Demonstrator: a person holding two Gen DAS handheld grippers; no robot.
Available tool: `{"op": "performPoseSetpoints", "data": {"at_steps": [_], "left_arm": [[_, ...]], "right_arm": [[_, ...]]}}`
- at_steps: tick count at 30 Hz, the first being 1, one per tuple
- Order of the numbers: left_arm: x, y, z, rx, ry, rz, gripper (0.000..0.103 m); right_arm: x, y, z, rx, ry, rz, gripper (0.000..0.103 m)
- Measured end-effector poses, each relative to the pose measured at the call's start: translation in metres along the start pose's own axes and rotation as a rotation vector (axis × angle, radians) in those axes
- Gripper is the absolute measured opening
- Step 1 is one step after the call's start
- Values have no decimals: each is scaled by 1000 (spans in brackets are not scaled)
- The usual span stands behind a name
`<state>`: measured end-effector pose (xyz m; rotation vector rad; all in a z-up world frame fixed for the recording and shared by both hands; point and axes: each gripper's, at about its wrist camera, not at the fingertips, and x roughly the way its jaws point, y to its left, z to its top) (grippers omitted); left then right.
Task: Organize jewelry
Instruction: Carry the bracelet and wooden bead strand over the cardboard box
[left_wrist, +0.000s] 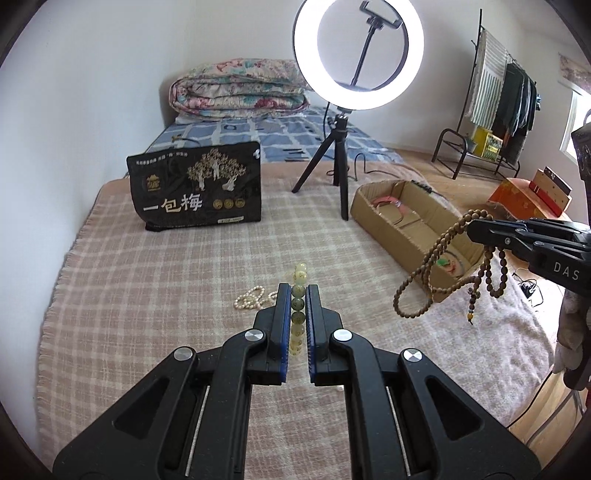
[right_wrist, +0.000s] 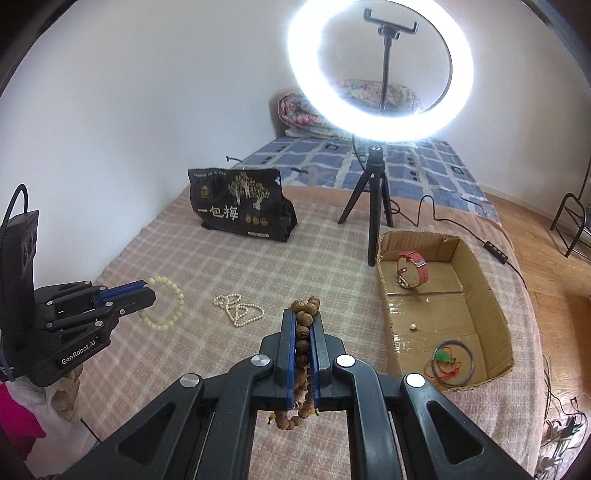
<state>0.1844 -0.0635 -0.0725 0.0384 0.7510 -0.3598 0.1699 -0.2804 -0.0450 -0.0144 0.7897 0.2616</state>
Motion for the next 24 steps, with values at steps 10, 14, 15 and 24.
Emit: {"op": "performPoseSetpoints", "data": {"at_steps": [10,14,15,24], "left_arm": [[-20,-32,19,18,-48,-55,5],[-20,-44,25,25,-56,-76,5],[-19,-47,27,26,-56,-81,5],[-5,-75,45,42,-62,-126,5]], "right_arm": [[-41,-22,6,22,-64,-32,4],[-53,-35,8,31,-83,-51,4],[-55,-39,9,34,-86,-55,4],[-67,-76,13,69,-109,-101,4]]}}
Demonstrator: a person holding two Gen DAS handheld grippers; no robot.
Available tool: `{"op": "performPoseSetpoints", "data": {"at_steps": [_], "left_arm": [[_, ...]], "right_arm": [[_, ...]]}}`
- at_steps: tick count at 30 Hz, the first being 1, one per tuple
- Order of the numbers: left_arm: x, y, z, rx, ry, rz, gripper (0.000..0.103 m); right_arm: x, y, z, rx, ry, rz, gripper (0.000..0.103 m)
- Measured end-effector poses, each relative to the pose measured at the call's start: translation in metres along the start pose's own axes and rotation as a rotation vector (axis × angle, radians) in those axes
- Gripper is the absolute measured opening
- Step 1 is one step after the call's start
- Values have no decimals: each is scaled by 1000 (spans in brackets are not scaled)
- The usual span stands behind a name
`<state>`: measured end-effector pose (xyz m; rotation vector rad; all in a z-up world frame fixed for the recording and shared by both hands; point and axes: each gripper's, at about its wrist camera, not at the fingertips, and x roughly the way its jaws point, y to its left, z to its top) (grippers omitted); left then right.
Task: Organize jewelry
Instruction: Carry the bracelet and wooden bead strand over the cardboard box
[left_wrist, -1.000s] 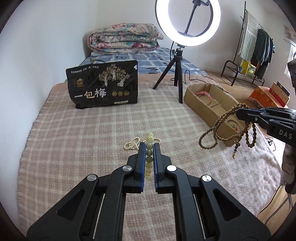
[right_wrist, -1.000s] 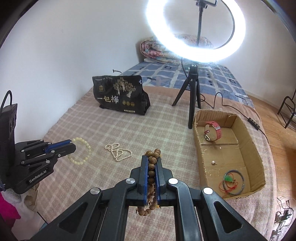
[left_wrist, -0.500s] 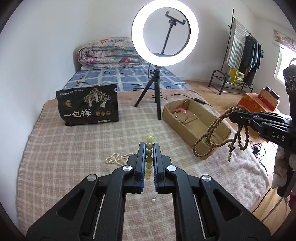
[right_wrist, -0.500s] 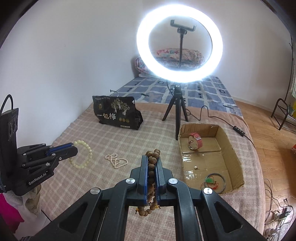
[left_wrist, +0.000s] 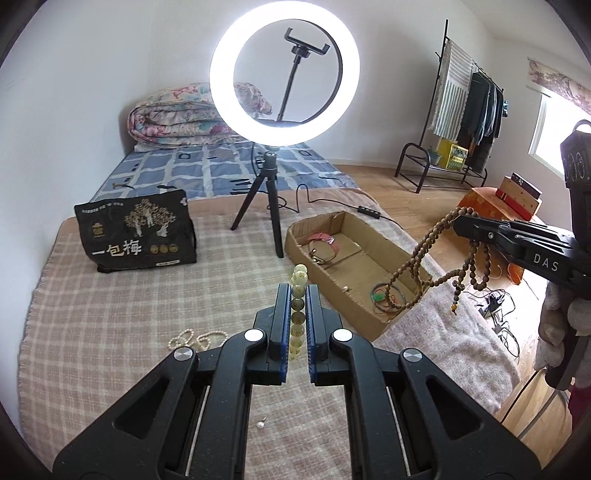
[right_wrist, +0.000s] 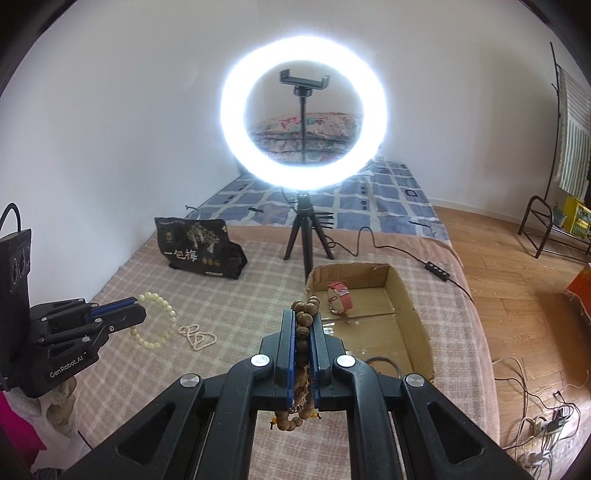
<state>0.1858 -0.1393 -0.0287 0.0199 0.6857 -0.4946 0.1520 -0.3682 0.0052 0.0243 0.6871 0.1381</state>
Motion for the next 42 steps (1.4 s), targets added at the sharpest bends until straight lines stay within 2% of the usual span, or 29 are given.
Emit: {"op": "performPoseSetpoints", "data": {"at_steps": [17,29,42], "left_arm": [[60,-42,25,26,20,-70,5],[111,-59,30,10,53,-113,5],[144,-81,24,35,81,-147,5]], "right_arm": [[33,-56,10,28,11,-58,4],[82,-84,26,25,29,-66,4],[136,-107,23,78,77,-47,4]]}}
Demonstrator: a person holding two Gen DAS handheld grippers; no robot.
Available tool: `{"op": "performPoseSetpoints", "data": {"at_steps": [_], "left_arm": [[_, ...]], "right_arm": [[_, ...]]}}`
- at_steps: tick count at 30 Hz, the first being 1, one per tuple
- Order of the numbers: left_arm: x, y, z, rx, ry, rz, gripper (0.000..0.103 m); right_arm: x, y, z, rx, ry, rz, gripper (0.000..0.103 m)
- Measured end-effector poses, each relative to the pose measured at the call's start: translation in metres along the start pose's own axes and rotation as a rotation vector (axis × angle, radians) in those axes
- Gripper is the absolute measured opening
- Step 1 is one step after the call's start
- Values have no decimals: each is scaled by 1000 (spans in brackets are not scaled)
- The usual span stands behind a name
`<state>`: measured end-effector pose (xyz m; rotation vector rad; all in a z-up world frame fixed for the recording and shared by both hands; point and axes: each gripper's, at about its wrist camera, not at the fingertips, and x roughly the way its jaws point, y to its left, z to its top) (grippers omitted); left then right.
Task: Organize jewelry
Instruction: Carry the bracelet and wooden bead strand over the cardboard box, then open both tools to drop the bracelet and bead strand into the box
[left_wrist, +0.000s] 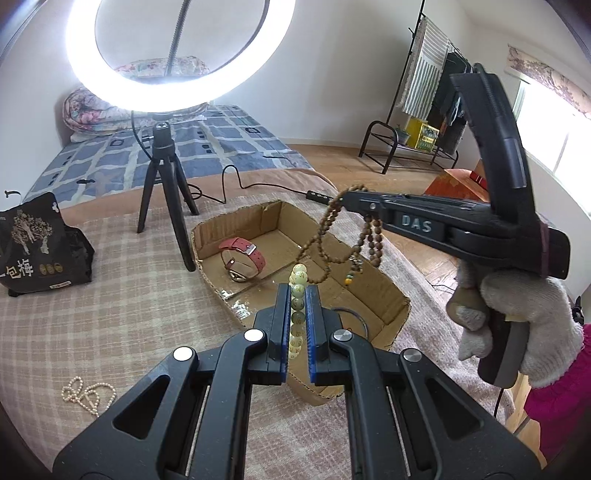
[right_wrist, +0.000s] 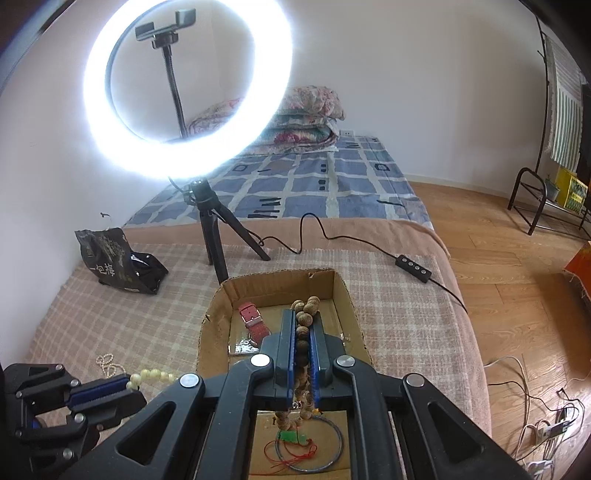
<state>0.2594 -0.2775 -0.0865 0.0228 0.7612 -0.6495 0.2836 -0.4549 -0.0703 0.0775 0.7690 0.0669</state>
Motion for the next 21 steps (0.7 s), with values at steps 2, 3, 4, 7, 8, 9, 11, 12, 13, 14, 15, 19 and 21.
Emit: {"op": "performPoseSetpoints", "data": {"at_steps": [2,3,4,7,8,9,11,12,13,14,15,19,21], "left_arm": [[4,-3,0,5,5,-2,5],[5,-5,-1,8,7,-4,5],[6,-6,-1,11,9,-5,5],[10,-10,-1,21,13,-6,5],[11,-11,-1,23,15,-7,5],[13,-11,0,23,19,-11,5],[14,-14,-1,30,21,-24,5],[15,-15,-1,37,21,-22,5],[15,-17,-1,44,21,-17,5],[16,-19,-1,49,24,-15,7],[17,-20,-1,52,30,-15,17],[14,-23,-4,66,3,-3,55],[14,-26,-5,82,3,6,56]], "right_arm": [[6,-2,-3,6,9,2,4],[9,-3,-4,10,13,3,4],[12,-4,-6,15,19,7,4],[19,-8,-10,32,35,18,5],[21,-9,-11,39,37,21,5],[21,-10,-12,46,40,25,6],[21,-14,-13,65,36,27,23],[20,-15,-13,75,30,28,28],[19,-17,-13,83,26,28,30],[19,-18,-13,87,26,24,32],[18,-19,-13,87,25,15,34],[12,-23,-16,94,-4,-34,85],[9,-22,-16,91,-12,-40,86]]}}
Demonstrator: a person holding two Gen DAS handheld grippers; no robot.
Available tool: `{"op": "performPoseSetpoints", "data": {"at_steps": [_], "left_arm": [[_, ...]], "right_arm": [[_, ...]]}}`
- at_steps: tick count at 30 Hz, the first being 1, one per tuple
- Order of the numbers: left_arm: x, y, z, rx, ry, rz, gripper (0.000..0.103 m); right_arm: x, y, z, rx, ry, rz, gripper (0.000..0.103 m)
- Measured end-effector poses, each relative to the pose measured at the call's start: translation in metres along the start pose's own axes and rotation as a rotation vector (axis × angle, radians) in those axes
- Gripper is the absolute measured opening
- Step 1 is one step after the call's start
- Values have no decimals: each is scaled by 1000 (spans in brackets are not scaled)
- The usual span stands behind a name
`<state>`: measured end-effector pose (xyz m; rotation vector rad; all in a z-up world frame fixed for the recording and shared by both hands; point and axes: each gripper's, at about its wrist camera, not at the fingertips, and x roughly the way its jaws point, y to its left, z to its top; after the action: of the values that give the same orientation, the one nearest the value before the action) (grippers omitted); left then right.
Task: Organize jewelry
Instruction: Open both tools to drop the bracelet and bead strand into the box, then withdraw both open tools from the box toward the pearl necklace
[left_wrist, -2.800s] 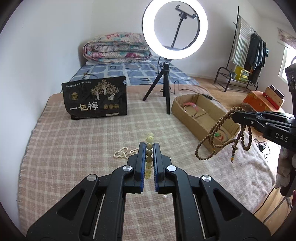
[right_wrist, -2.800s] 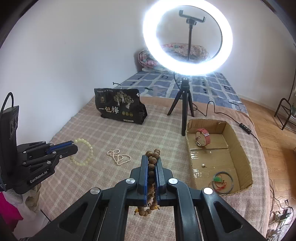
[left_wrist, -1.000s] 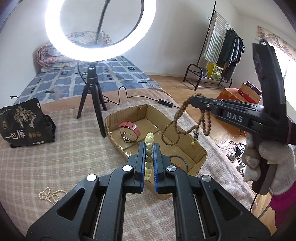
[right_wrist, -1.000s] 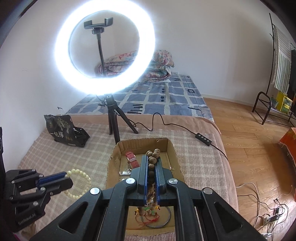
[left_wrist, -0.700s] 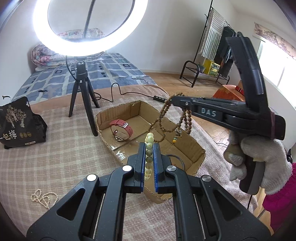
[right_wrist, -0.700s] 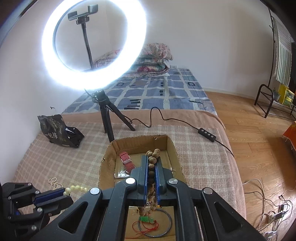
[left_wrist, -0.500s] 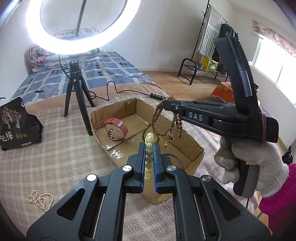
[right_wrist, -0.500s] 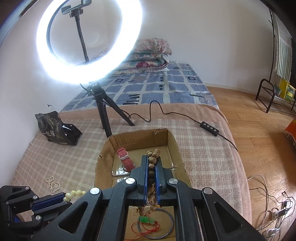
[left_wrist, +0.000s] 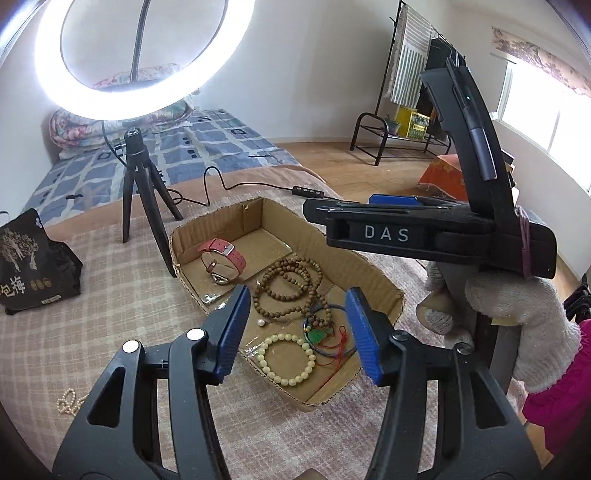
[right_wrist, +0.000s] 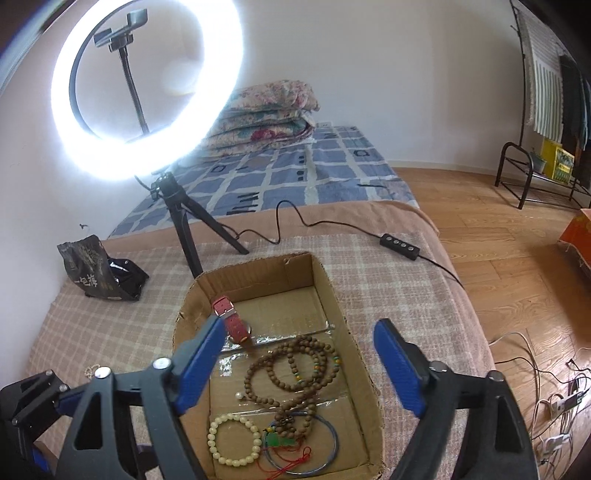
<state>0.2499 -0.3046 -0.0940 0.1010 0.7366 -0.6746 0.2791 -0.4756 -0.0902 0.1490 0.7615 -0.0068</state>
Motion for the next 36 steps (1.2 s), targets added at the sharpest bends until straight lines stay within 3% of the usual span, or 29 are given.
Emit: {"op": "performPoseSetpoints", "data": {"at_steps": [5,16,36], "left_arm": [[2,0,-2,-3,9,7,68],[-8,5,-4,-23,7,16,68],[-66,8,-11,-14,-36,32,68]], "right_arm": [[0,5,-4,-36,14,-16,98],[-12,18,-5,-61,4,-25,100],[-65,32,-8,-31,-47,-43,103]]}}
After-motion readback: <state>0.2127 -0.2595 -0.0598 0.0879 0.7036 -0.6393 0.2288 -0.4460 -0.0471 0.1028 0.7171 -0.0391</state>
